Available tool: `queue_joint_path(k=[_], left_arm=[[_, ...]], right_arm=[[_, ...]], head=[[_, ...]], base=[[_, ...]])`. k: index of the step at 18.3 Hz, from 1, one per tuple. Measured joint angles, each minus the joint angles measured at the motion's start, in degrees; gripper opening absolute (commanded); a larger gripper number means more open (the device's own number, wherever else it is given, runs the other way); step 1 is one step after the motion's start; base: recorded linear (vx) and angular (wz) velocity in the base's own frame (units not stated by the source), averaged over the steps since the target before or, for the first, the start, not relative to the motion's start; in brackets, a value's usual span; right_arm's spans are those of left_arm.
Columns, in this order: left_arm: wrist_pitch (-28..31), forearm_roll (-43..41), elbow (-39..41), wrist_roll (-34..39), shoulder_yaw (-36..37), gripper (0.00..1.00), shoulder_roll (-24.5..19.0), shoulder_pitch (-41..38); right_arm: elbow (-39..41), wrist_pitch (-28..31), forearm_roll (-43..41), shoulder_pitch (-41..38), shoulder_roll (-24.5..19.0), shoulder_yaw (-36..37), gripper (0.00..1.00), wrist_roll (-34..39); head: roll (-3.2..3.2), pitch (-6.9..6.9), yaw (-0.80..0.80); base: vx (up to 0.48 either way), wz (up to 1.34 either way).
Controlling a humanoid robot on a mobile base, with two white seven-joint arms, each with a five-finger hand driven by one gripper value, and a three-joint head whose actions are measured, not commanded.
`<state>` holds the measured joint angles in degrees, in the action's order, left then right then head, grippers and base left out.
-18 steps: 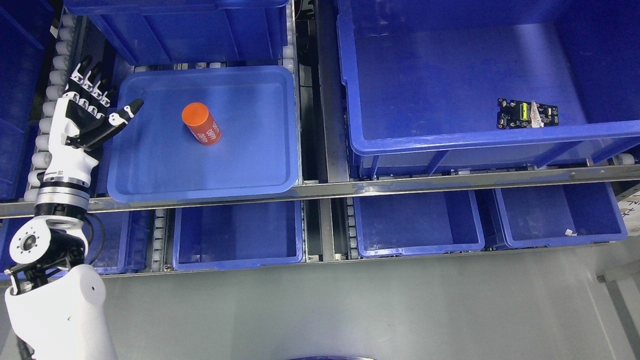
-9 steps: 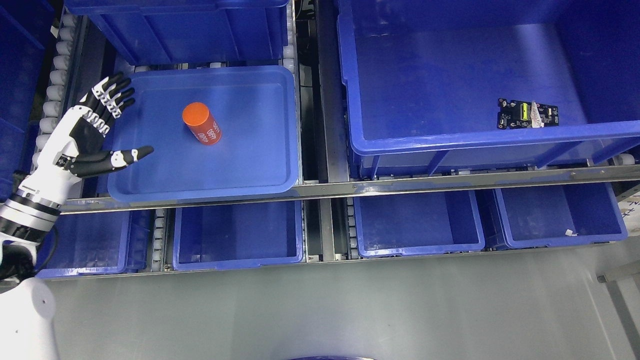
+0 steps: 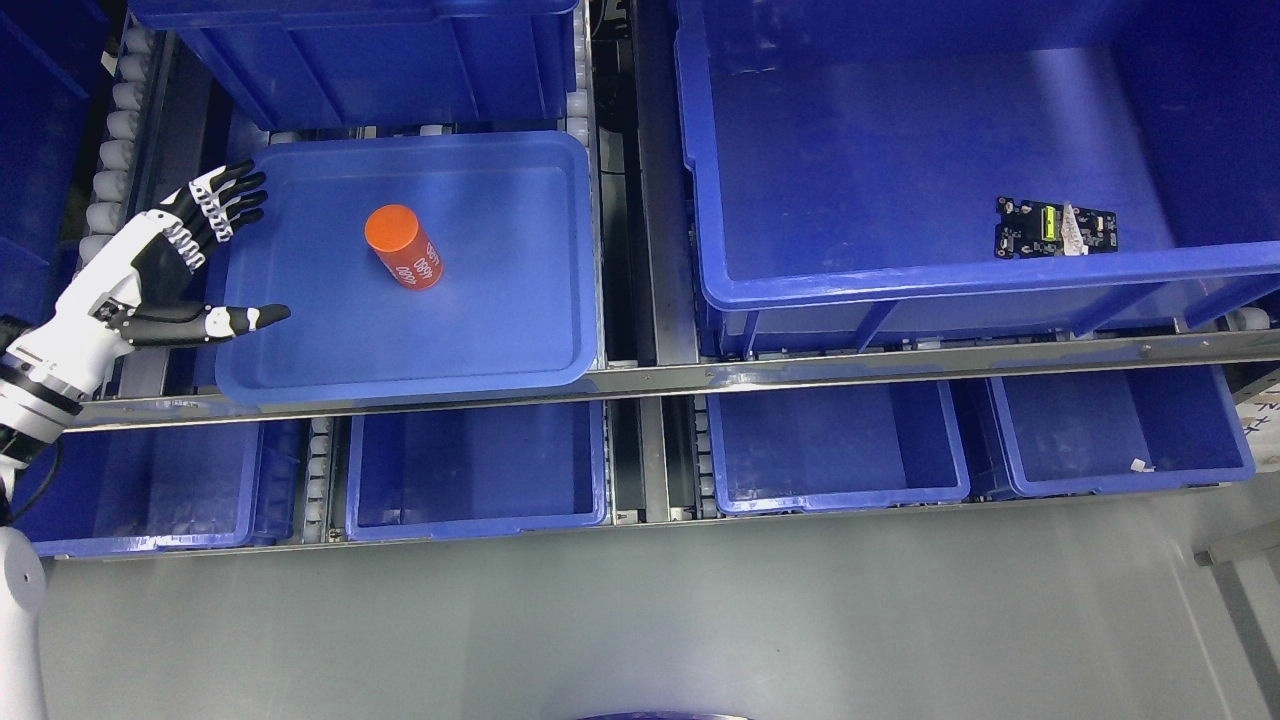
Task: Grab orange capacitor from left shelf to right desk
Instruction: 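Move the left hand toward the orange capacitor in the blue bin, then close the left hand around the orange capacitor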
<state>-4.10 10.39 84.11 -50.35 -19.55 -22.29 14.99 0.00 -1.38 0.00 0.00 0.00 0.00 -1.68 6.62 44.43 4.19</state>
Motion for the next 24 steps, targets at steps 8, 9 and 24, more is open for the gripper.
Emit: queue_joint_path(k=[8, 9, 24], left_arm=[[-0.01, -2.20, -5.98, -0.01, 8.14, 0.98, -2.11, 4.21], [-0.01, -2.55, -6.53, -0.01, 8.85, 0.98, -2.04, 4.56], [-0.46, -5.90, -14.63, 0.84, 14.66, 0.90, 1.41, 11.27]], right_arm=[[0.00, 0.01, 0.00, 0.00, 0.00, 0.00, 1.00, 0.00], [0.00, 0.01, 0.00, 0.00, 0.00, 0.00, 1.00, 0.00], [0.00, 0.02, 0.00, 0.00, 0.00, 0.00, 1.00, 0.00]], head=[[0.00, 0.00, 0.00], [0.00, 0.00, 0.00], [0.00, 0.00, 0.00]], base=[[0.000, 0.00], [0.000, 0.00], [0.000, 0.00]])
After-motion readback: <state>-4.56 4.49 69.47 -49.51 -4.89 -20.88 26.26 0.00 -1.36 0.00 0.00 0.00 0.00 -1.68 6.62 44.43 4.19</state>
